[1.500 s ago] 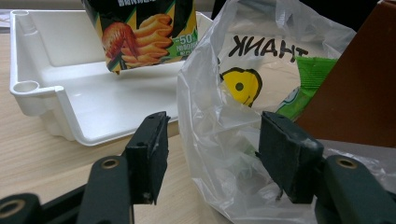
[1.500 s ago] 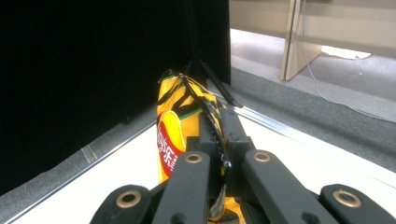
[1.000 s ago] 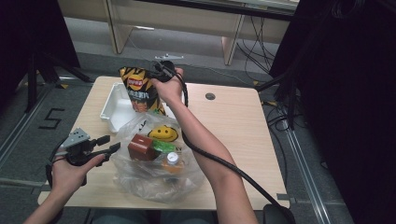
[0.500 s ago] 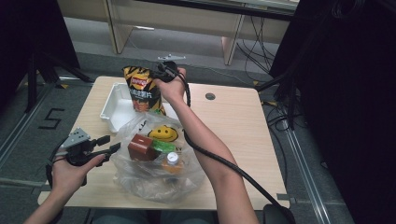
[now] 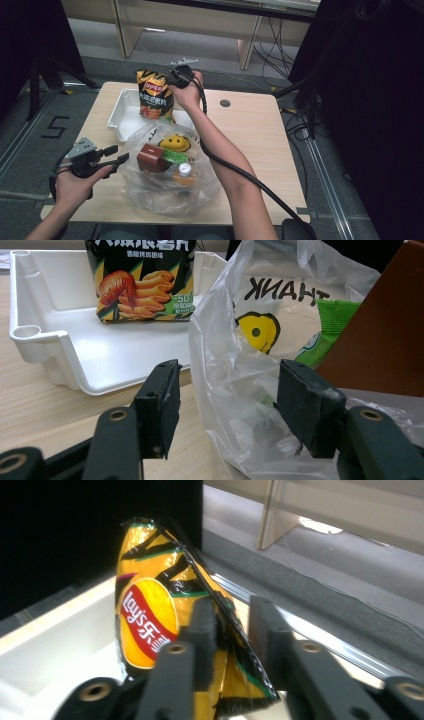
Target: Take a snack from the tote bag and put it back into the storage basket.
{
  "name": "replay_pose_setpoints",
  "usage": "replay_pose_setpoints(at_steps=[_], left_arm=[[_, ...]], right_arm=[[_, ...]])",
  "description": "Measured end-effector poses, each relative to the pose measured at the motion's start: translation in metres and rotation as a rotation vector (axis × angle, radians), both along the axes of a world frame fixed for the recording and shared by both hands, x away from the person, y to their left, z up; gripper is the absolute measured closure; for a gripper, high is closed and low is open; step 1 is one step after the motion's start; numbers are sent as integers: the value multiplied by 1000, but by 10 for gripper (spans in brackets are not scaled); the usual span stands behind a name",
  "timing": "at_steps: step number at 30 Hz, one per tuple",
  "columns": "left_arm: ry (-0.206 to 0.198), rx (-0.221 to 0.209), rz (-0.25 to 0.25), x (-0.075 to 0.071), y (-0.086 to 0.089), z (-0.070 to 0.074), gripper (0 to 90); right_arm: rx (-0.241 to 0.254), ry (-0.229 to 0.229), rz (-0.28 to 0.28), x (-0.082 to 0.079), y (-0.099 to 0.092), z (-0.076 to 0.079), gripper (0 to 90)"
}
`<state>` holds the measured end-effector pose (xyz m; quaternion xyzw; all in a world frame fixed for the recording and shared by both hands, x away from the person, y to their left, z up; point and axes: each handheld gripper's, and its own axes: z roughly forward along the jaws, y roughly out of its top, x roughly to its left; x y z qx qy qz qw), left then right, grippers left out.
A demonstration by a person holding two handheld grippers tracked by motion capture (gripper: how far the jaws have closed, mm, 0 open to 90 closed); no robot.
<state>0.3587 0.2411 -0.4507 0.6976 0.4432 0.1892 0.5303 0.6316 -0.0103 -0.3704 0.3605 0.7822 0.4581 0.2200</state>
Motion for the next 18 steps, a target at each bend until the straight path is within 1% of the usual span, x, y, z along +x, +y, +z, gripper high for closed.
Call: replay_pose_setpoints(at_steps=[1,2,3,4,5,6,7,8,9,10,11,12,14,15,16,17,18], left_arm=[[1,0,0,0,0,0,422],[0,-1,0,0,0,0,422],[-1,-1,0,0,0,0,422],[-2,0,-1,0,0,0,422],[-2,-2,-2,0,0,0,422],[-2,-1,0,0,0,0,422],[-2,0,-1,0,0,0,422],[-2,-1,-1,0,0,0,422],[-2,-1,-3,0,0,0,422],[-2,-1,-2,0,0,1,422],[-4,-3,-1,0,0,1,422],[-4,-14,-2,0,-1,1,422],[-10,-11,0,-1,0,2,421],[-14,-14,0,-1,1,3,420],[-16,-20,1,-1,1,3,419],[-22,-24,0,-1,2,4,418],[-32,-34,-6,-1,2,4,416]], right_arm=[[-4,-9,-17,0,1,-1,636],[-17,-7,-17,1,-1,0,611],[-3,0,-29,1,0,-1,592],[-2,-11,-37,2,-1,-1,572],[-12,-5,-39,2,-2,0,551],[-12,-9,-39,2,-3,1,540],[5,0,-49,1,-2,1,526],[-8,-35,-39,3,-4,2,511],[6,-18,-51,0,-4,3,499],[9,-18,-52,0,-5,5,491],[6,-34,-48,0,-6,6,484],[9,-32,-56,-2,-7,8,476],[15,-45,-63,-5,-9,10,462],[24,-45,-62,-7,-10,11,460],[18,-45,-59,-9,-13,13,457],[25,-43,-56,-11,-14,13,454],[21,-49,-50,-13,-16,14,452]])
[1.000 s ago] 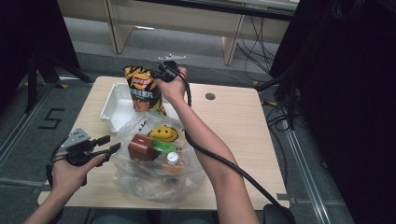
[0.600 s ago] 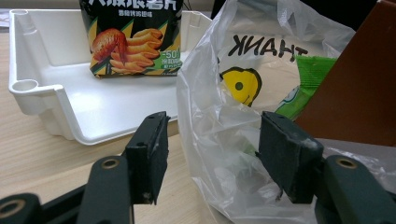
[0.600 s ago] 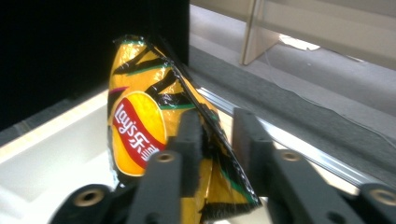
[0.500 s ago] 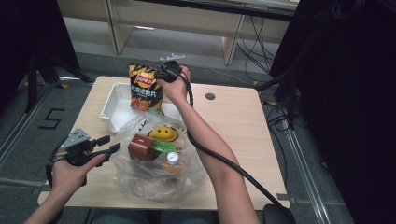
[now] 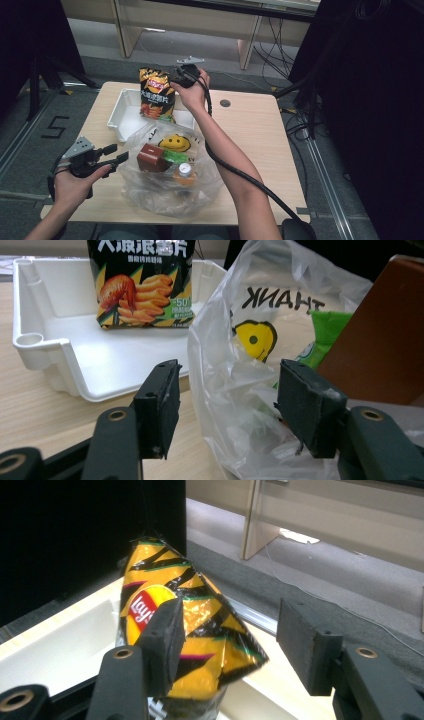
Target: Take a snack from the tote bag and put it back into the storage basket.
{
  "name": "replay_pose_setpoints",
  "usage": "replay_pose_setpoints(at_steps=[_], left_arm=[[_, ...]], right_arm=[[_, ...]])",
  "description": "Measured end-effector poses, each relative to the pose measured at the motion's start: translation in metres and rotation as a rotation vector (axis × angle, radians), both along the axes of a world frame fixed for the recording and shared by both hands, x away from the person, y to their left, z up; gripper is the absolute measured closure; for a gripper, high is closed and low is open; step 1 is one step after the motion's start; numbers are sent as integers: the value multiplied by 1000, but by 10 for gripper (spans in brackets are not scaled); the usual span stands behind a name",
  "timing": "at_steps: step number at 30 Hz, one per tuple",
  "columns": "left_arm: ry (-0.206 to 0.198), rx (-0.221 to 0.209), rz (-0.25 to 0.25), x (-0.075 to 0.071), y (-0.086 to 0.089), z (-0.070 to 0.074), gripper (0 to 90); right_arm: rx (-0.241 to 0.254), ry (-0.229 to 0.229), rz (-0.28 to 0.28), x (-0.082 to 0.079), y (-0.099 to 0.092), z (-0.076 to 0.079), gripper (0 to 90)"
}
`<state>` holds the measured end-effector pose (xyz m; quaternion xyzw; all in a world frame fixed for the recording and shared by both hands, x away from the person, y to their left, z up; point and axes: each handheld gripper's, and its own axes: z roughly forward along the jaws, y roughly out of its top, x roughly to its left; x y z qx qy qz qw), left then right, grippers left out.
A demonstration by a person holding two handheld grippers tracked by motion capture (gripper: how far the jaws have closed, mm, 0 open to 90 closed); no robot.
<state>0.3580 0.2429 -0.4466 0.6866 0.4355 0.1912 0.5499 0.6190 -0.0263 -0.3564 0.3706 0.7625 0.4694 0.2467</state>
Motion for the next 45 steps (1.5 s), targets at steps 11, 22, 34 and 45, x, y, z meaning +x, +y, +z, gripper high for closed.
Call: replay_pose_setpoints(at_steps=[11,22,34,45], left_arm=[[-42,-100,28,-1,11,19,393],[-46,-31,80,40,21,29,561],[41,85,45,109,11,15,795],[134,187,-58,160,-36,-3,895]], right_arm=[[35,4,42,-41,-29,7,499],[76,5,151,-102,-80,12,568],[110,-12,177,-146,-125,15,537],[123,-17,84,-173,-175,-3,531]])
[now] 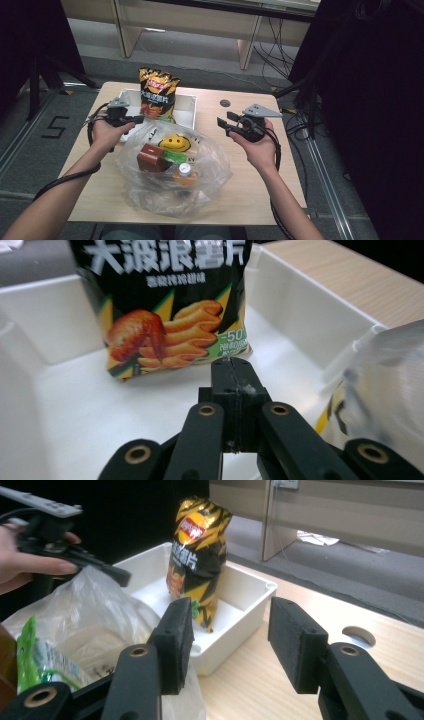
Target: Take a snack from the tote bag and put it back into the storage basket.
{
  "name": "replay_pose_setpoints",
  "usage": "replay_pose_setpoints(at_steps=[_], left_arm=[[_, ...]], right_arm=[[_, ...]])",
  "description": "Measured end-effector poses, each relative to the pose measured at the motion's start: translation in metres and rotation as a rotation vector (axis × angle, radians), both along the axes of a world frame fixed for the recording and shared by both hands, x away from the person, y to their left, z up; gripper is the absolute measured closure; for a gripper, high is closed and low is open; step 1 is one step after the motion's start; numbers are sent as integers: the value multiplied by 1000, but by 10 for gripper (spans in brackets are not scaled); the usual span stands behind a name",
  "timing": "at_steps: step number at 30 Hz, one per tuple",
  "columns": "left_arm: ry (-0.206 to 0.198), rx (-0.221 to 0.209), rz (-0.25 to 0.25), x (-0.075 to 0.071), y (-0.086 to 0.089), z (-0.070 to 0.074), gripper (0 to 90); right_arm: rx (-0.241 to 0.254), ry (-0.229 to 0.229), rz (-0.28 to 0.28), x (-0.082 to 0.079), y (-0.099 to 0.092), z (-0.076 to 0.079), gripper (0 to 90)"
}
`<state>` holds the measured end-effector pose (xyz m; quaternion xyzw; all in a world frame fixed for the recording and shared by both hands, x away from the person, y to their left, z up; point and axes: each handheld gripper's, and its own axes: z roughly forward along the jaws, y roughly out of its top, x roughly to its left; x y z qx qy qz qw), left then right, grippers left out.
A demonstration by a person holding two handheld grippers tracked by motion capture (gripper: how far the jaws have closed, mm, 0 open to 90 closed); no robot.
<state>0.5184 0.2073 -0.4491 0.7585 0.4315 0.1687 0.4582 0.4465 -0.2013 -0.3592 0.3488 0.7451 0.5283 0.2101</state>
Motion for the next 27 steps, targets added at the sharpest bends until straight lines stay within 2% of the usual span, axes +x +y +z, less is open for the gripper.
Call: replay_pose_setpoints(at_steps=[2,3,5,6,7,8,9,15,18,22,23,24,26,27], left_arm=[[31,14,-13,9,-6,-4,896],[42,35,-26,14,-7,-5,896],[66,54,-32,22,-12,-8,896],[77,63,-33,26,-15,-9,895],[78,70,-29,29,-18,-10,895],[85,84,-31,33,-20,-11,895],[90,98,-35,36,-22,-12,895],[120,109,-35,51,-35,-19,896],[131,118,-32,58,-39,-23,895],[143,125,-37,63,-44,-26,895],[147,124,-39,64,-45,-26,895],[145,126,-36,65,-46,-27,896],[148,128,-35,67,-48,-27,895],[148,132,-39,68,-49,-26,895]], right_arm=[[-9,5,-1,-4,-3,-2,530],[-14,3,11,-4,-4,-4,530],[-5,10,-6,-6,-5,-5,529],[-13,-16,-4,-5,-7,-6,528],[-6,-5,-16,-6,-7,-6,528],[-6,11,0,-6,-8,-5,528],[-2,2,-14,-6,-8,-4,528],[8,11,-11,-6,-11,-1,528],[7,-3,-11,-4,-13,-2,528],[10,5,-14,-4,-16,0,528],[5,-8,-25,-3,-17,0,528],[20,-12,-35,-3,-16,-1,528],[8,9,-22,-3,-19,0,528],[4,-1,-25,-2,-19,-1,528]])
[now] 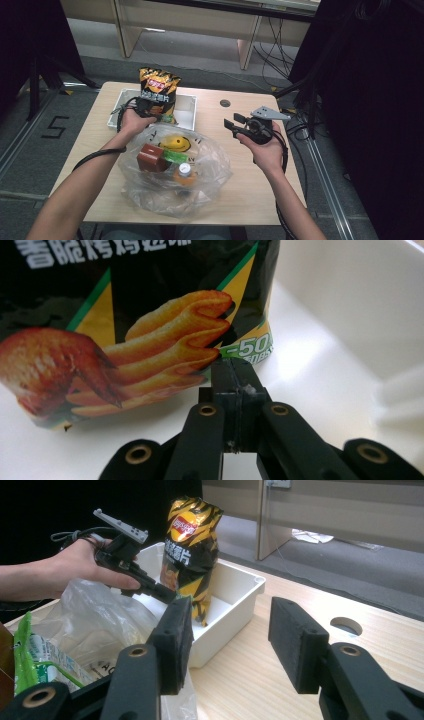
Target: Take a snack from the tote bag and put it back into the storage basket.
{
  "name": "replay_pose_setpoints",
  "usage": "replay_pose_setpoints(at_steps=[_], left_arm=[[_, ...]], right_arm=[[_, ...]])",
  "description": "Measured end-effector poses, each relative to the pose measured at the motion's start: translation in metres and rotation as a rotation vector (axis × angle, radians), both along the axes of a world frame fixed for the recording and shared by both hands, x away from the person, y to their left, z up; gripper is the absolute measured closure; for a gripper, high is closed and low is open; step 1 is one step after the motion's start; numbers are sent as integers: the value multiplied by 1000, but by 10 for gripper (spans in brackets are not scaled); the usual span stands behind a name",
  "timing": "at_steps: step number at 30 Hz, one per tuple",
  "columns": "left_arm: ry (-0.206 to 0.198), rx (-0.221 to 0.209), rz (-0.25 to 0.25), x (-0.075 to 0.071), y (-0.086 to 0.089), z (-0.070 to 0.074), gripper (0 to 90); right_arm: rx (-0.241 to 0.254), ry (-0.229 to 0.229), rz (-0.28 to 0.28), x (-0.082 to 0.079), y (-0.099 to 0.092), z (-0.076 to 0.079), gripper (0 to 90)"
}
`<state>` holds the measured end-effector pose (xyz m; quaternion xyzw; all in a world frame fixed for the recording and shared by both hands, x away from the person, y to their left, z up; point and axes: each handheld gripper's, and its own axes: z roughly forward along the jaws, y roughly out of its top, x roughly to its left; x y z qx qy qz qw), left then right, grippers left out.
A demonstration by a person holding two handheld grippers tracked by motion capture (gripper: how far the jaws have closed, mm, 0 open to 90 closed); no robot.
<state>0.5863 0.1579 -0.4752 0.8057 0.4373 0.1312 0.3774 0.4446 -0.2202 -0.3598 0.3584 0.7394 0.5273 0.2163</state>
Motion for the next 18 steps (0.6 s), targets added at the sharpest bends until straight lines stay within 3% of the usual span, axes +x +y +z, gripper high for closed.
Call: replay_pose_setpoints(at_steps=[2,4,6,7,10,13,15,18], left_arm=[[-4,8,-5,1,-2,1,895],[-8,10,-12,2,-5,2,895],[-10,9,-15,3,-7,3,895],[-15,5,-10,3,-9,3,895],[-18,6,-15,4,-10,4,894],[-23,0,-19,4,-12,6,893],[-32,0,-23,2,-11,8,888],[-51,-10,-23,-4,-8,15,863]], right_arm=[[18,29,-4,-1,0,0,528],[7,15,-5,0,-1,-1,528],[16,29,-3,-1,-1,0,528],[14,11,-2,0,-1,0,528],[14,35,-6,-1,-1,0,528],[15,8,-4,1,-1,-1,526],[22,34,-5,0,-1,-1,526],[8,13,0,1,-2,-2,526]])
